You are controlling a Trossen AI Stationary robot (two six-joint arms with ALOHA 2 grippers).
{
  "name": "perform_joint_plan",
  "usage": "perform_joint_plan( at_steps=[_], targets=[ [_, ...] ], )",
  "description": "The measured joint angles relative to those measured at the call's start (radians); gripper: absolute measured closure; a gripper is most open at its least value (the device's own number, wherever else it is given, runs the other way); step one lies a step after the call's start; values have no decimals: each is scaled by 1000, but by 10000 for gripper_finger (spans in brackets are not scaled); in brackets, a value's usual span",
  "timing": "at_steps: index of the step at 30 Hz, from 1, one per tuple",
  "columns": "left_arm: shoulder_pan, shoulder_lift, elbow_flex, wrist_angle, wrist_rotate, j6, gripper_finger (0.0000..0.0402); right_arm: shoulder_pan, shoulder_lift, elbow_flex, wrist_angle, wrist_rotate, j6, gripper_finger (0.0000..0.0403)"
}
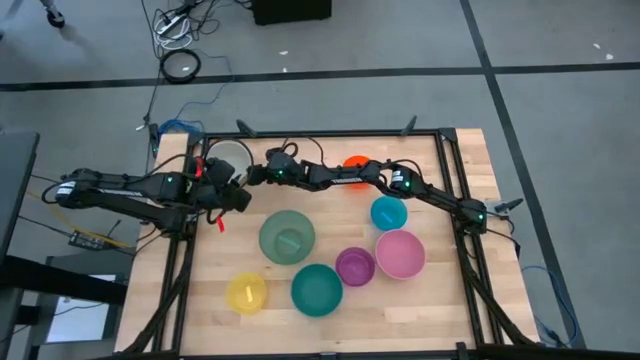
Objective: Nest bowls inside each other
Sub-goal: Stack the gray bowl on top of the green bowl
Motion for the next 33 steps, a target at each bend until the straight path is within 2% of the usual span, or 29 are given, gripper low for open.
perform_joint_plan(
  at_steps=[10, 24, 33],
  targets=[
    [0, 0, 0, 0, 0, 0, 280, 0, 0, 0, 27, 18, -36, 317],
    [0, 0, 0, -1, 0, 4, 280, -5, 0, 0, 29, 29, -65, 324],
    [0, 0, 0, -1, 0, 4, 280, -6, 1, 0, -11, -3, -130, 350]
  ],
)
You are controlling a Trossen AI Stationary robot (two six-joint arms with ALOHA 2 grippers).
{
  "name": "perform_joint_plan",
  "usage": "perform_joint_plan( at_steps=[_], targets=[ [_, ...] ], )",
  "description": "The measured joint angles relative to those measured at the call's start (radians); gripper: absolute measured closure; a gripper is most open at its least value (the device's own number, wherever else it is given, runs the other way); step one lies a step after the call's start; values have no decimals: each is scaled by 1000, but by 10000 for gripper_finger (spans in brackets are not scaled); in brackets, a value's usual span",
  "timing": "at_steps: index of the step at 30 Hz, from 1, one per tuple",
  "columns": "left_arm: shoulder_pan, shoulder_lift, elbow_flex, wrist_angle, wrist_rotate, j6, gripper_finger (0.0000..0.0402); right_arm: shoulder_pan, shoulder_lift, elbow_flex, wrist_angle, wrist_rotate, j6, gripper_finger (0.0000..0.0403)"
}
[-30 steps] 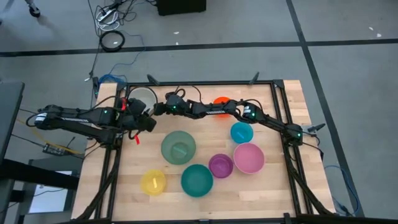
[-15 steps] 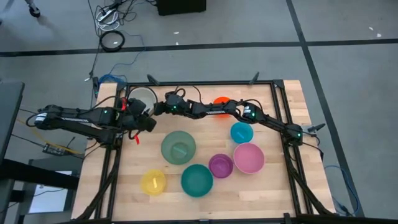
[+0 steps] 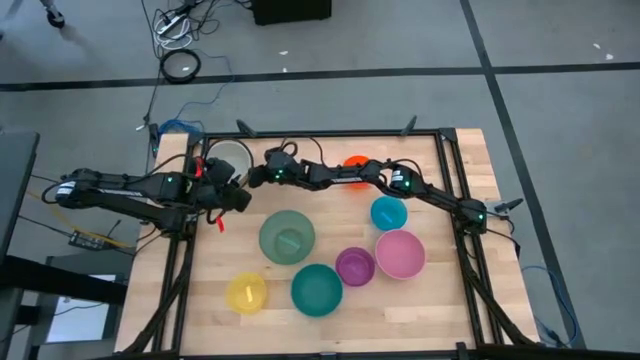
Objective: Nest bowls inside each other
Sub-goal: Stack the gray bowl on top of the green bowl
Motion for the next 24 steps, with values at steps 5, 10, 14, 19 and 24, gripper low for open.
perform_joint_plan(
  at_steps=[5, 10, 14, 19, 24],
  targets=[
    [0, 0, 0, -2, 0, 0, 280, 1, 2, 0, 4, -23, -65, 374],
    [0, 0, 0, -16, 0, 0, 280, 1, 2, 0, 7, -64, -167, 398],
    [0, 0, 0, -75, 1, 0, 280, 4, 2, 0, 25, -73, -256, 401],
    [0, 0, 0, -181, 1, -2, 280, 8, 2, 0, 112, -77, -363, 402],
    [0, 0, 0, -291, 0, -31, 280, 8, 2, 0, 131, -67, -360, 403]
  ],
)
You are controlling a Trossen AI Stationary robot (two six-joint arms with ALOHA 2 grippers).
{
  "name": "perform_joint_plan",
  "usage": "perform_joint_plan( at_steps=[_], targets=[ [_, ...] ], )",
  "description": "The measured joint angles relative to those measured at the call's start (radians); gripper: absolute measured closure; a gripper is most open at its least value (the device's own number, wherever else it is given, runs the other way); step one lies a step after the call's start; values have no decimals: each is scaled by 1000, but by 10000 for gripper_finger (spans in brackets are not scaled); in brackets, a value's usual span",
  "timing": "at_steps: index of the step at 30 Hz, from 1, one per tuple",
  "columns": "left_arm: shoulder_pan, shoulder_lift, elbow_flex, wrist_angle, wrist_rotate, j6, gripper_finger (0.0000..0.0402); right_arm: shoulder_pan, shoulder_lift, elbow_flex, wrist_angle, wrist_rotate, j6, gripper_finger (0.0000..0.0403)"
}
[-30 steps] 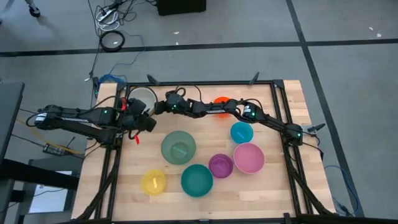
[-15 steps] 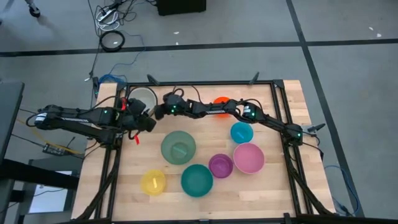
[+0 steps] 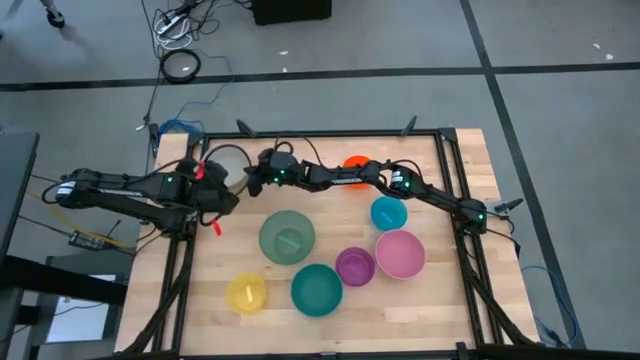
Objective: Nest bowls inside each other
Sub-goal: Stack the gray bowl on top of the green bowl
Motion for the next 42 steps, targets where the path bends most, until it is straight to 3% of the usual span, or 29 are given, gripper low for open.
perform_joint_plan(
  at_steps=[16, 30, 34, 38, 42],
  targets=[
    [0, 0, 0, 23, -1, -34, 280, -5, 0, 0, -32, 18, 132, 403],
    [0, 0, 0, 48, 23, -49, 280, -13, 0, 0, -260, -63, 212, 403],
    [0, 0, 0, 40, 42, -55, 280, -13, -2, 0, -302, -101, 184, 403],
    [1, 0, 0, -35, 61, -103, 280, 1, -4, 0, -253, -208, 71, 401],
    [7, 0, 0, -188, 201, -253, 280, 41, -50, 0, -229, -253, -73, 401]
  ],
)
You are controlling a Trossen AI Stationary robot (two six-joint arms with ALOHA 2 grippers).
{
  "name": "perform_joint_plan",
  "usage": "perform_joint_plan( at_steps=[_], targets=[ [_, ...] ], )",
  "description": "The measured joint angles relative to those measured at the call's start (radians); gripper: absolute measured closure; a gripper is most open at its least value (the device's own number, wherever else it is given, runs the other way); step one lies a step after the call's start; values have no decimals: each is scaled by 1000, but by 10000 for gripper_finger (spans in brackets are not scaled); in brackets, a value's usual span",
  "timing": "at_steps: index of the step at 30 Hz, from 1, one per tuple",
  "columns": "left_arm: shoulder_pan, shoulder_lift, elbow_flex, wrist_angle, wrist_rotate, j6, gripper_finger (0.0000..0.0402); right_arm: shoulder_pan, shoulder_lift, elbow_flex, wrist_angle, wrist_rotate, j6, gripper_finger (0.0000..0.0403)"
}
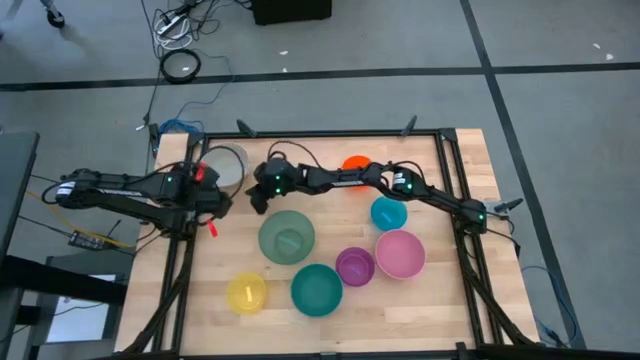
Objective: Nest bowls inside each other
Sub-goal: Stack the gray bowl on top of the green bowl
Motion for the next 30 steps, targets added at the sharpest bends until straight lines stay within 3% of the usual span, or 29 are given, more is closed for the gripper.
perform_joint_plan(
  at_steps=[3, 6, 12, 18, 30],
  targets=[
    [0, 0, -4, -113, 85, -139, 280, 29, -78, 0, -7, 25, -94, 402],
    [7, -7, -24, -98, 132, -167, 280, 57, -168, 2, -43, 92, -175, 402],
    [38, 34, -22, -96, 130, -216, 280, 116, -334, -1, -246, 321, -390, 402],
    [90, 96, -23, -108, 127, -241, 280, 170, -496, 2, -433, 522, -430, 402],
    [210, 356, -19, -54, 155, -130, 280, 232, -739, 0, -686, 569, -424, 402]
  ],
)
